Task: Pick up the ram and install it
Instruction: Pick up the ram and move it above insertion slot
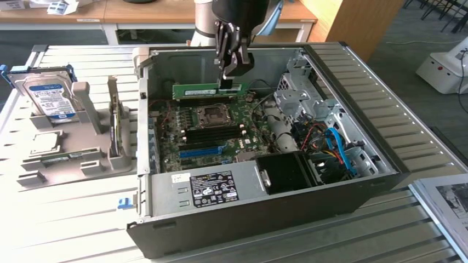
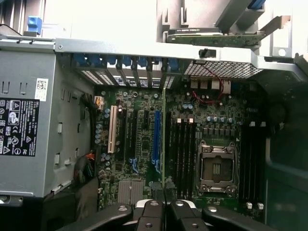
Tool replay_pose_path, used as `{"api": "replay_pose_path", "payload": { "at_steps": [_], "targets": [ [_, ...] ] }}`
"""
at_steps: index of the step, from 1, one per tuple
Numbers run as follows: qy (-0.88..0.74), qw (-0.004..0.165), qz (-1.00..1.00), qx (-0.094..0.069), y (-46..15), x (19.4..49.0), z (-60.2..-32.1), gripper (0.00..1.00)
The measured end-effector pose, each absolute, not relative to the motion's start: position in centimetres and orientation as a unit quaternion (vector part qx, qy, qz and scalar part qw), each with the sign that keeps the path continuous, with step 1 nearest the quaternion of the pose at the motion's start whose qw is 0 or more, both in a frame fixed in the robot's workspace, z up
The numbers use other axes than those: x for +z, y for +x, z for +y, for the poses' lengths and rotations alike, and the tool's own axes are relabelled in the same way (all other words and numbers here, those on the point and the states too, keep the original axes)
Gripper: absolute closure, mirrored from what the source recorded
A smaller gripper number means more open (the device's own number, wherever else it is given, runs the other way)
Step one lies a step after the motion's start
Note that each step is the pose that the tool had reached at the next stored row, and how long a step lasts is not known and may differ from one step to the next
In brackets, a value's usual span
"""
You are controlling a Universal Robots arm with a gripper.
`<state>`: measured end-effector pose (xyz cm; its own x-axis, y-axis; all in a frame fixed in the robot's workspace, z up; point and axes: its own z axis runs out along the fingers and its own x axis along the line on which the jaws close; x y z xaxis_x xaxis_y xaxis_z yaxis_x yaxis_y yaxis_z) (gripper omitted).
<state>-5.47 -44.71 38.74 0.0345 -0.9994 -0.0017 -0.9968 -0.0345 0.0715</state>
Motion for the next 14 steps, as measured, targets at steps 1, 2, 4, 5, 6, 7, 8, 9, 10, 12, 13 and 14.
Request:
{"api": "replay_pose_path", "payload": {
  "at_steps": [1,2,4,5,6,7,8,9,10,12,13,14],
  "targets": [
    [0.719,0.025,-0.694,-0.025,-5.35,38.74,-44.71,0.89],
    [0.719,0.025,-0.694,-0.025,-5.23,38.74,-44.71,0.89],
    [0.719,0.025,-0.694,-0.025,-5.01,38.74,-44.71,0.89],
    [0.719,0.025,-0.694,-0.025,-4.91,38.74,-44.71,0.89],
    [0.719,0.025,-0.694,-0.025,-4.83,38.74,-44.71,0.89],
    [0.719,0.025,-0.694,-0.025,-4.81,38.74,-44.71,0.89],
    [0.719,0.025,-0.694,-0.025,-4.81,38.74,-44.71,0.89],
    [0.719,0.025,-0.694,-0.025,-4.81,38.74,-44.71,0.89],
    [0.719,0.025,-0.694,-0.025,-4.81,38.74,-44.71,0.89],
    [0.719,0.025,-0.694,-0.025,-4.80,38.74,-44.71,0.89],
    [0.719,0.024,-0.694,-0.025,-4.80,38.73,-44.70,0.89],
    [0.719,0.023,-0.694,-0.024,-4.80,38.73,-44.70,0.89]
  ]
}}
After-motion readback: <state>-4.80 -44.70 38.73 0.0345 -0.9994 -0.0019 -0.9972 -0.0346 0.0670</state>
